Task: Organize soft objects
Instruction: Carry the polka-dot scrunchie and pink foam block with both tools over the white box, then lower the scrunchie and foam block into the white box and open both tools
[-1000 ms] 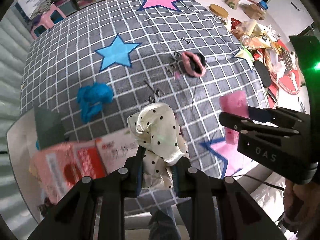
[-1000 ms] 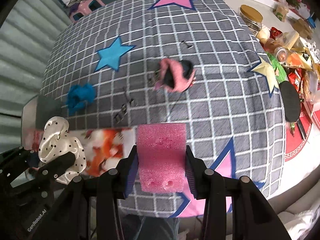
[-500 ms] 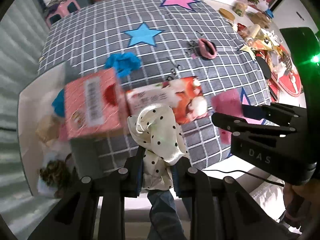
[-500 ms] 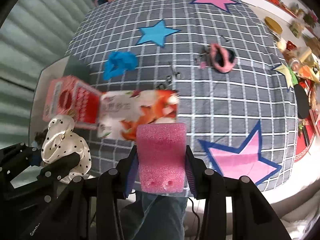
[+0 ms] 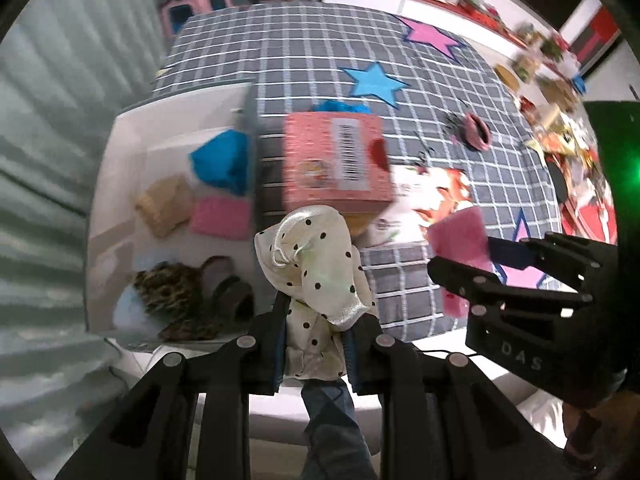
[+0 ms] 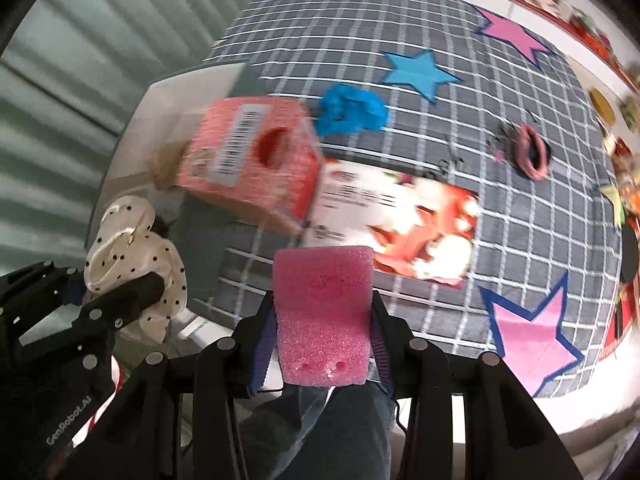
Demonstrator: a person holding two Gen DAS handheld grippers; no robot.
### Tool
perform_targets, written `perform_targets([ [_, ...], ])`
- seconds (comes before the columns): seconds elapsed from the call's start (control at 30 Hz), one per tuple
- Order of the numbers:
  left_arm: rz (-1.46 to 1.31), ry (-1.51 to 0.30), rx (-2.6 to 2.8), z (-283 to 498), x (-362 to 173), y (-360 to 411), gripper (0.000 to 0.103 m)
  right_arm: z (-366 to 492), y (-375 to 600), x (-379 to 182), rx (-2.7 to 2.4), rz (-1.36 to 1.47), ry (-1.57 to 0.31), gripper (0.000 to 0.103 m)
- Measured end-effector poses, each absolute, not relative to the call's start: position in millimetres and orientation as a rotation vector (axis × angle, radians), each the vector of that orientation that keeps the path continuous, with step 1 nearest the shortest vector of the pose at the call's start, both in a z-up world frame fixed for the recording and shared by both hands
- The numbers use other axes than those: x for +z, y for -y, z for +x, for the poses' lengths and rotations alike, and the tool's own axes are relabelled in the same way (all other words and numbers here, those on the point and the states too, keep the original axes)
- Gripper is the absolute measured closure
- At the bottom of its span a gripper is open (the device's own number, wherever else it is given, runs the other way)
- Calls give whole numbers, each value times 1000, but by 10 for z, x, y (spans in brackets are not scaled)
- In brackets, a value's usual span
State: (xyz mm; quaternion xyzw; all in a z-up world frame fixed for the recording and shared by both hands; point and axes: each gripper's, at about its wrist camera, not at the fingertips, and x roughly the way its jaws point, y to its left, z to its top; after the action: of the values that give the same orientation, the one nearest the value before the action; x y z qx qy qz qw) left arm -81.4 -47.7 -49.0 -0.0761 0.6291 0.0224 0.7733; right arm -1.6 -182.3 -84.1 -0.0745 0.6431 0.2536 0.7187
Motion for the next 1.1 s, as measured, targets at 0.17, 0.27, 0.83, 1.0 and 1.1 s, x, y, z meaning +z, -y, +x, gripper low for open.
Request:
perform_targets([
  [0.17, -231, -1338, 143, -960, -444, 106, 77, -111, 1473, -734, 646, -226, -1393, 59],
  [0.27, -272, -1323, 202, -1044, -417, -115, 77, -146, 1264, -689, 697, -260, -1380, 59],
  [0.83, -420, -1315, 415, -1082, -572, -966, 77, -66, 308, -537, 865, -367, -1367, 58],
  [1.0, -424, -1329, 436, -968, -677, -1062, 78, 20, 119, -568, 878, -366, -1388, 58],
  [1.1, -432, -1337, 442, -914, -736, -1096, 78, 58, 37, -593, 887, -371, -1395, 58],
])
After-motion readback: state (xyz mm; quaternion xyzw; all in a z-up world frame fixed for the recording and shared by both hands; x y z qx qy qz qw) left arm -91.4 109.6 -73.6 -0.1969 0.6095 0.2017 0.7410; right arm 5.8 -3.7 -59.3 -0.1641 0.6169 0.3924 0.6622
